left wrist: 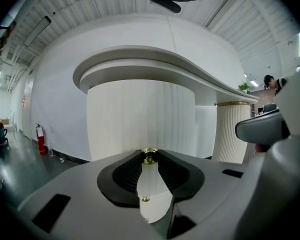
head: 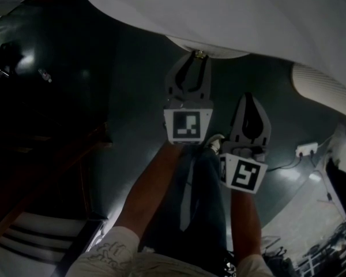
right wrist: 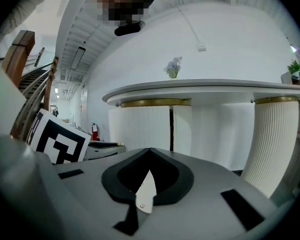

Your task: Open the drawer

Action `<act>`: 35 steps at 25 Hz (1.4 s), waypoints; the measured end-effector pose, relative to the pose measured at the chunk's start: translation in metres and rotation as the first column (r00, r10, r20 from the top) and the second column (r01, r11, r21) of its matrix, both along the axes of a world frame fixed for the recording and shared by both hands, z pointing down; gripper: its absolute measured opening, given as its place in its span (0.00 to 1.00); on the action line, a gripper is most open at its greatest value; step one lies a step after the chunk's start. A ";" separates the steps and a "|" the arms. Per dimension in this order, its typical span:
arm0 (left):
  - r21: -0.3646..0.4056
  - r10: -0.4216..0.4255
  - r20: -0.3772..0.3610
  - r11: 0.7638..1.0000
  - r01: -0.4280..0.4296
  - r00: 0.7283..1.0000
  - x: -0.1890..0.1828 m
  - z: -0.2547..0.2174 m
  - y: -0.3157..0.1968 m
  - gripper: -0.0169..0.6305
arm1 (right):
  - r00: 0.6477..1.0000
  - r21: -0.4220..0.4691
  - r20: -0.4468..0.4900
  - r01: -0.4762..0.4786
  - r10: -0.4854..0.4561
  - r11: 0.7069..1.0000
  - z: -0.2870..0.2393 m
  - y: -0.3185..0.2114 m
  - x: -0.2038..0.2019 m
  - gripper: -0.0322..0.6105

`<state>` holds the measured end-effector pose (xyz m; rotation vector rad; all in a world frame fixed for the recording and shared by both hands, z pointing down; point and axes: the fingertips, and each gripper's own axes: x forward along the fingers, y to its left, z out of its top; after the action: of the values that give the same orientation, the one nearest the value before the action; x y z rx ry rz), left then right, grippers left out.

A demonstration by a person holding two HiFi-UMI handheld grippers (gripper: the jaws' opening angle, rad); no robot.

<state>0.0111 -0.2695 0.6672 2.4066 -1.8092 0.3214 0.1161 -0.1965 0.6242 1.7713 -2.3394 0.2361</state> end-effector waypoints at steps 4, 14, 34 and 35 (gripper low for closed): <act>-0.003 -0.007 -0.009 1.000 0.007 1.000 -0.001 0.001 0.015 0.19 | 1.000 0.011 0.000 -0.003 0.003 1.000 -0.002 0.006 0.000 0.06; -0.012 -0.022 -0.012 1.000 0.021 1.000 -0.008 0.006 0.069 0.19 | 1.000 0.021 -0.006 0.008 -0.008 1.000 -0.004 0.031 -0.004 0.06; -0.048 -0.044 -0.036 0.998 0.043 0.998 -0.023 0.008 0.157 0.19 | 1.000 0.010 -0.013 0.029 -0.029 1.000 -0.003 0.079 -0.013 0.06; -0.047 -0.032 -0.021 0.998 0.031 0.999 -0.023 0.008 0.157 0.19 | 1.000 0.012 -0.012 0.028 -0.028 1.000 -0.003 0.078 -0.013 0.06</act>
<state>-0.0117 -0.1123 0.6756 2.3391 -1.8079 0.3287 0.1027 -0.1185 0.6208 1.7386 -2.3606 0.2067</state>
